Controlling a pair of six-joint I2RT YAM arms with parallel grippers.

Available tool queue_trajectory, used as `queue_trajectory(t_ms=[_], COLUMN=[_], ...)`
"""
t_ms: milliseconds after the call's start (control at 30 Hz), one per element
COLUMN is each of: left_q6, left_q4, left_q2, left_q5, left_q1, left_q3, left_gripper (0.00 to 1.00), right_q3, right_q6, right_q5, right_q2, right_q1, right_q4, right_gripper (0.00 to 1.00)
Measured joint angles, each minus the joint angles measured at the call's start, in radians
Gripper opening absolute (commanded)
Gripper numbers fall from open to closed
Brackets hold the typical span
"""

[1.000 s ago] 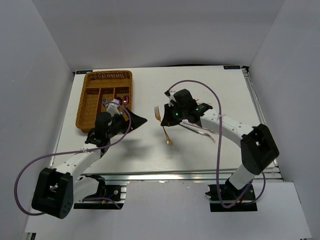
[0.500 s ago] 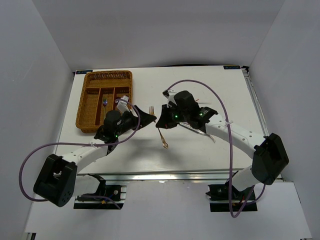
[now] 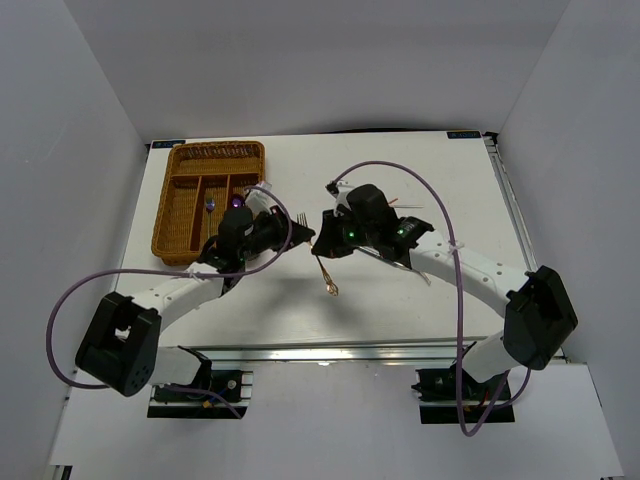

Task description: Sort the eating utensils into containers

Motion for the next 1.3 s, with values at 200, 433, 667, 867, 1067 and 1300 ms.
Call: queue_trajectory(t_ms=[200,433,667,867,1067,1300], left_q6=[0.204,0.478,0.655,0.760,0.819,0.909], left_q4=[-0.353,-0.796,-1.083,-1.228,-1.284,-1.245], left_q2=[0.080,0.255,0.481,0.680,0.800,0.812], left_q5=[-0.143,-0.390,-0.620,-0.865,-1.001,-1.077], left_q1=[0.010,0.085,0.195,0.249,0.275,0.282], left_q3=[0.240,0.681,1.004,1.246,1.363,1.363], left_gripper=[0.00,0.00,0.00,0.00,0.00,0.00], right_q3=[-0.105,-0.218,-0.275,-0.317,-0.341,-0.348], right_q6=[0.006,-0.012,-0.065,-0.113,-0.138,-0.148], right_q5=[0.033,0.056,0.075,0.102,0.126,0.126], right_q2=[-0.100,-0.312,-0.410,-0.473,-0.528,-0.538], right_q1=[-0.033,-0.187,-0.239,-0.279,-0.295,-0.298], right_q4=[0.003,-0.020,-0.081,-0.141,-0.187,-0.185], right_gripper=[0.89,0.89,0.89,0.89,0.90,0.89])
